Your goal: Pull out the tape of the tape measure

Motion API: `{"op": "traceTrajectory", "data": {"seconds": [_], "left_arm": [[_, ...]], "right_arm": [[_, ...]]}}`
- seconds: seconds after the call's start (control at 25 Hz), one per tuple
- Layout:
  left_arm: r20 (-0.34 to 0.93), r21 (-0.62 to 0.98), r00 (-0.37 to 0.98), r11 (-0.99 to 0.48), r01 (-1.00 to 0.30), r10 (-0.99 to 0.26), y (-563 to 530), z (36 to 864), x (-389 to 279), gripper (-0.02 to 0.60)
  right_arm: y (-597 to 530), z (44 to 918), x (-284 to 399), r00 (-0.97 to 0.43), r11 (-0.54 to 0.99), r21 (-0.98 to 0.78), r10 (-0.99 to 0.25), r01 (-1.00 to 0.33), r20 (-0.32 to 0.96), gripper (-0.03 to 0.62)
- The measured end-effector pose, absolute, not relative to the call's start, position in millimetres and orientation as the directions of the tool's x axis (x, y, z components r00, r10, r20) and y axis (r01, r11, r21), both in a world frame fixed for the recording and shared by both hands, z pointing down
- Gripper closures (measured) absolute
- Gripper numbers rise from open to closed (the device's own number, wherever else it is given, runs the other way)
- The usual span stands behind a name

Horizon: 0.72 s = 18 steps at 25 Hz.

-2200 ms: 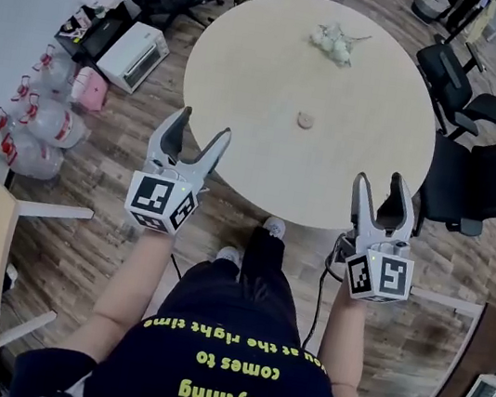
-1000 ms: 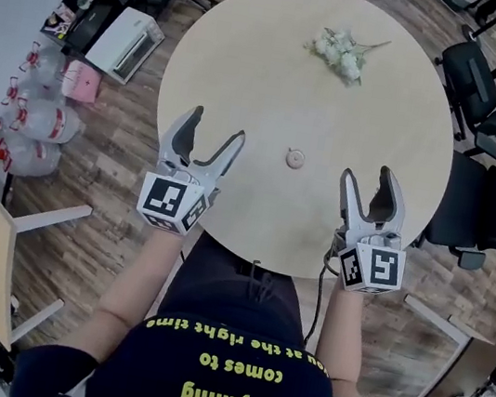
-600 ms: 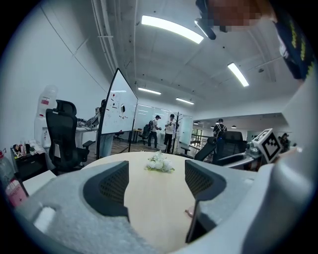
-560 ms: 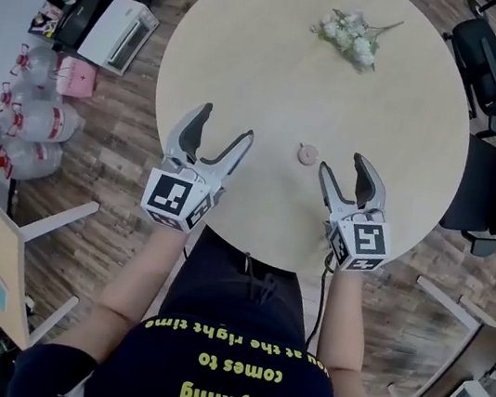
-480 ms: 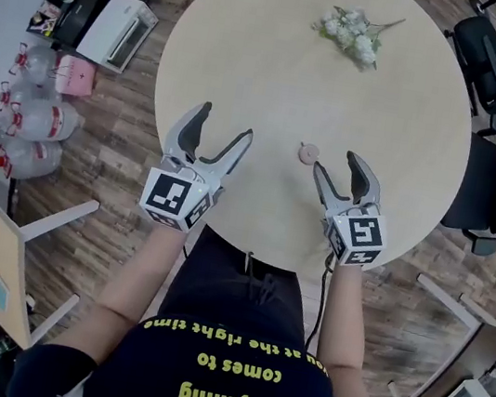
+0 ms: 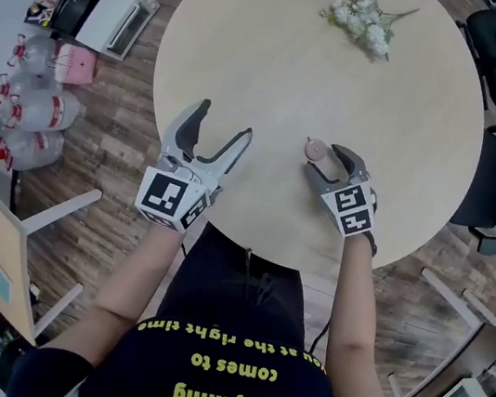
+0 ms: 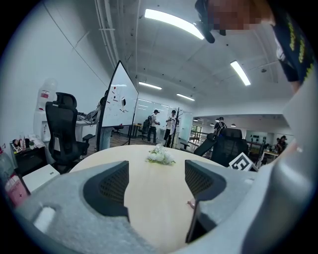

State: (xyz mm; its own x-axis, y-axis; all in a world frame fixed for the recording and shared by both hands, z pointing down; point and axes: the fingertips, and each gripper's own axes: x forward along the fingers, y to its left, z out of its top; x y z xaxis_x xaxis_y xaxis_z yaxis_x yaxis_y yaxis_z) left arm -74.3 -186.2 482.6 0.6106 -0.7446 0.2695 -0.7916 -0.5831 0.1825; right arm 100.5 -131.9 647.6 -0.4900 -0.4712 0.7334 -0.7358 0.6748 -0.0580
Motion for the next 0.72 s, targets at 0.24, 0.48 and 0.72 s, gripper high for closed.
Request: {"op": "traceTrajectory", "data": {"seconds": [0.24,0.48,0.72], "left_arm": [[0.284,0.182,0.603,-0.576,-0.797,-0.746,-183,488,-78,0.229],[0.293,0.189,0.600,-0.570,-0.800,-0.745,-181,493,-79,0.229],[0.291,0.195,0.617,-0.585,-0.787,-0.731,-180,493,-69,0.229]], "right_arm": [[-128,671,102,-0.471,0.758,-0.008,-0.397,-0.652,0.787,0.333],[-131,674,98,-0.521,0.799,-0.062,-0.329,-0.599,0.788,0.344],[-134,673,102,-0.532,0.811,-0.074,-0.307,-0.580,0.789,0.381]]}}
